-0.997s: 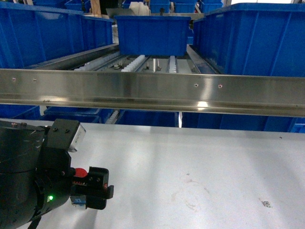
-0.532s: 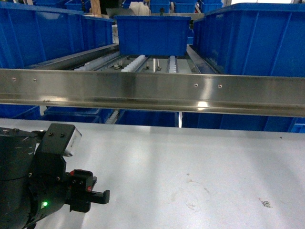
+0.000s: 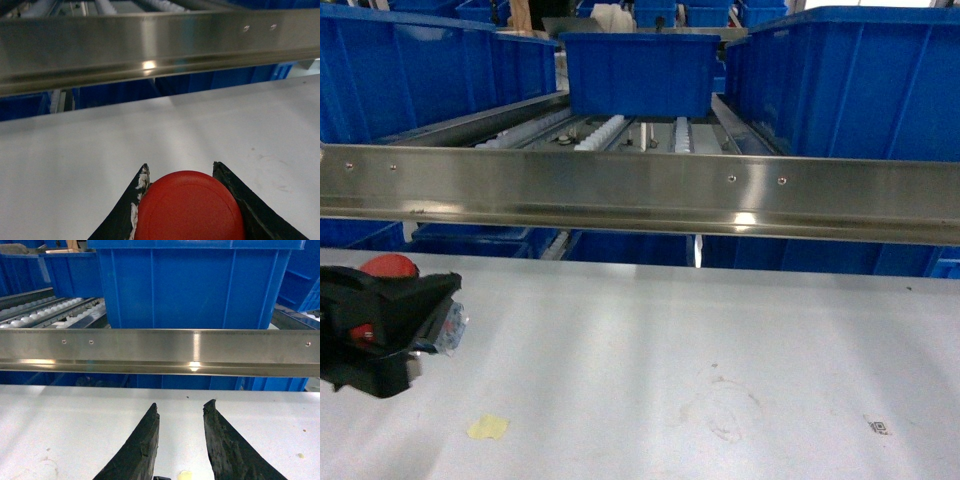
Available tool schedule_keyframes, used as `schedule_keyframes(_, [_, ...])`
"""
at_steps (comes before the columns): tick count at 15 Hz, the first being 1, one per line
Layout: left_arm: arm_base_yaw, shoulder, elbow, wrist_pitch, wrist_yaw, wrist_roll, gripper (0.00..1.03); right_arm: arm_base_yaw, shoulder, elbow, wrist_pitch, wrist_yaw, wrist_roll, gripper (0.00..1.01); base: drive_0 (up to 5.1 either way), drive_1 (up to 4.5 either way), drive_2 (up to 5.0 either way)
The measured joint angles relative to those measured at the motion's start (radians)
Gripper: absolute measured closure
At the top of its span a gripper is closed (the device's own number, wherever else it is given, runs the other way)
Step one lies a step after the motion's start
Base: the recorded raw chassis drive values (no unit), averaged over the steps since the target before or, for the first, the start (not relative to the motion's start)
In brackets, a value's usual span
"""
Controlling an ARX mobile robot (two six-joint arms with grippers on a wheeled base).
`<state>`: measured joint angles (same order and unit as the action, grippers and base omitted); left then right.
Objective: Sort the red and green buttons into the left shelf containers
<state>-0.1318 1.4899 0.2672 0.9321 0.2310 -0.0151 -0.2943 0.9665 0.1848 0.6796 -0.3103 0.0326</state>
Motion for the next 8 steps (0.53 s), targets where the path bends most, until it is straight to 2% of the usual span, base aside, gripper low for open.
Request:
schedule_keyframes(2, [0.005, -0.147, -0.043, -0.049, 0.036, 0.016, 0.71, 0.000, 0.000, 0.000, 0.000, 0.000, 0.000, 0.76, 0.0, 0.00, 0.0])
schedule_keyframes(4, [0.031, -0.455, -0.112, -0.230, 0.075, 0.024, 0.71, 0.000, 0.000, 0.000, 0.000, 0.000, 0.000, 0.76, 0.0, 0.00, 0.0])
schedule_keyframes(5, [0.064, -0.610, -0.134, -0.331, 0.087, 0.023, 0.71, 0.000, 0.000, 0.000, 0.000, 0.000, 0.000, 0.76, 0.0, 0.00, 0.0])
schedule_keyframes(6, [0.096, -0.700, -0.142, -0.349, 0.109, 0.021, 0.71, 0.000, 0.000, 0.000, 0.000, 0.000, 0.000, 0.76, 0.0, 0.00, 0.0])
schedule_keyframes(8, [0.108, -0.731, -0.140, -0.339, 0.116, 0.021, 0.71, 0.000, 0.000, 0.000, 0.000, 0.000, 0.000, 0.76, 0.0, 0.00, 0.0])
